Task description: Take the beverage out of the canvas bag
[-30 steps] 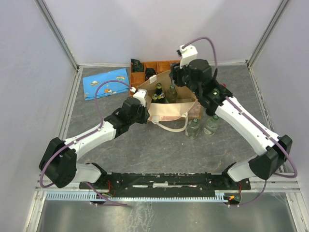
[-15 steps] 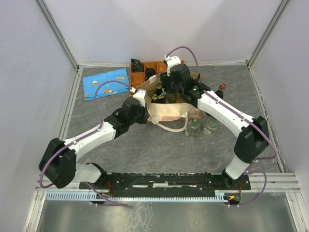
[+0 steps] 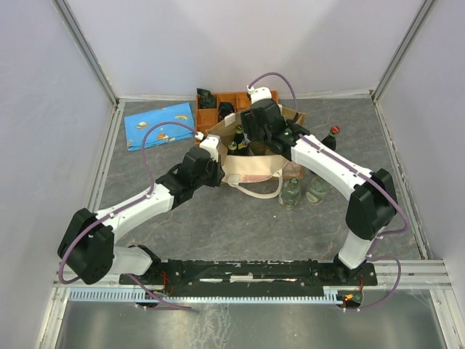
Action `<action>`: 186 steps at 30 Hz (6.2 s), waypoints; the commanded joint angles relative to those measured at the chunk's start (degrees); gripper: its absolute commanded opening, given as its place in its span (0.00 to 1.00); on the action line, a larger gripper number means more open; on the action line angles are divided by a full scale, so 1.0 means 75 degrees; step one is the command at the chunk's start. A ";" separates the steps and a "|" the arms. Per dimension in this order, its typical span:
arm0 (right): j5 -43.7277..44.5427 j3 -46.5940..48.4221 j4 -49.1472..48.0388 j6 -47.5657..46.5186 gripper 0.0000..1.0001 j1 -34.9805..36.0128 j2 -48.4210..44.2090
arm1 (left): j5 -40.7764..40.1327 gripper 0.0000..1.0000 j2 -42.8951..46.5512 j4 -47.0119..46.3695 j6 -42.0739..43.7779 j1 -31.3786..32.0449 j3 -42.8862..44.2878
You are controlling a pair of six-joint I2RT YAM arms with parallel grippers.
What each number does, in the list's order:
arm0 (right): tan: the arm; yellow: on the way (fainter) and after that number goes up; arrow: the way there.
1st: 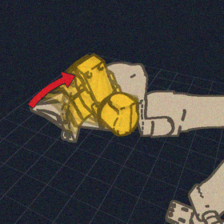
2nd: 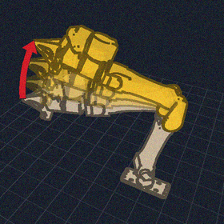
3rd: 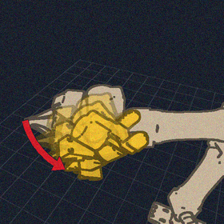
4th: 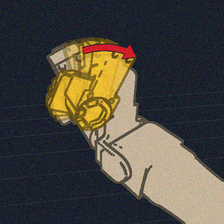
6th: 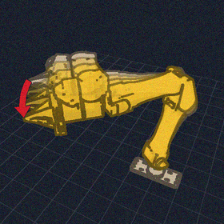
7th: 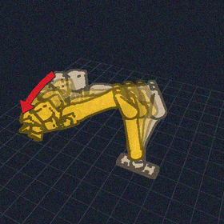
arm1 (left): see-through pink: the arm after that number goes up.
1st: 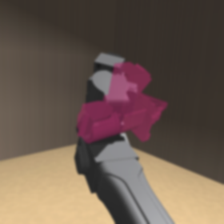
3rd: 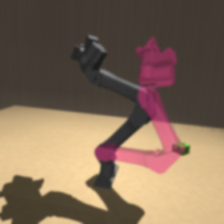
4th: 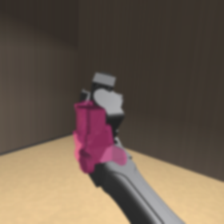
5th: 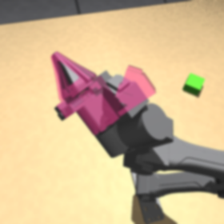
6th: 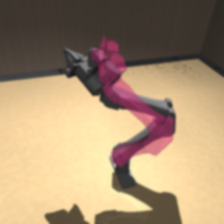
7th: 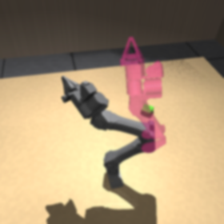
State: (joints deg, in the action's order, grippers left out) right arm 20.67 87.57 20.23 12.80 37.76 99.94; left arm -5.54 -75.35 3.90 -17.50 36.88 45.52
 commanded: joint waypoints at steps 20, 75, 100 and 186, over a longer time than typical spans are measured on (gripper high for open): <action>0.0522 0.0394 -0.0491 0.0344 0.69 -0.0266 0.0941 | -0.0234 0.03 0.0063 0.0250 -0.0105 -0.0006 -0.0256; 0.0326 0.0897 -0.0594 -0.0279 0.00 -0.0439 0.0437 | -0.0114 0.03 -0.0158 0.0192 -0.0024 -0.0008 -0.0092; 0.1135 0.1933 0.2788 -0.0728 0.00 0.0657 -0.4269 | -0.0177 0.03 0.0033 0.0207 0.0093 -0.0007 0.0043; 0.1552 -0.4959 0.2404 0.1238 0.68 0.0825 -0.7919 | -0.0059 0.03 -0.0160 0.0220 -0.0089 0.0003 -0.0005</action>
State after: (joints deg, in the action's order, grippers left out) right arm 30.17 43.99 38.00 23.55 43.77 40.45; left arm -5.80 -75.83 4.99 -17.54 36.88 46.33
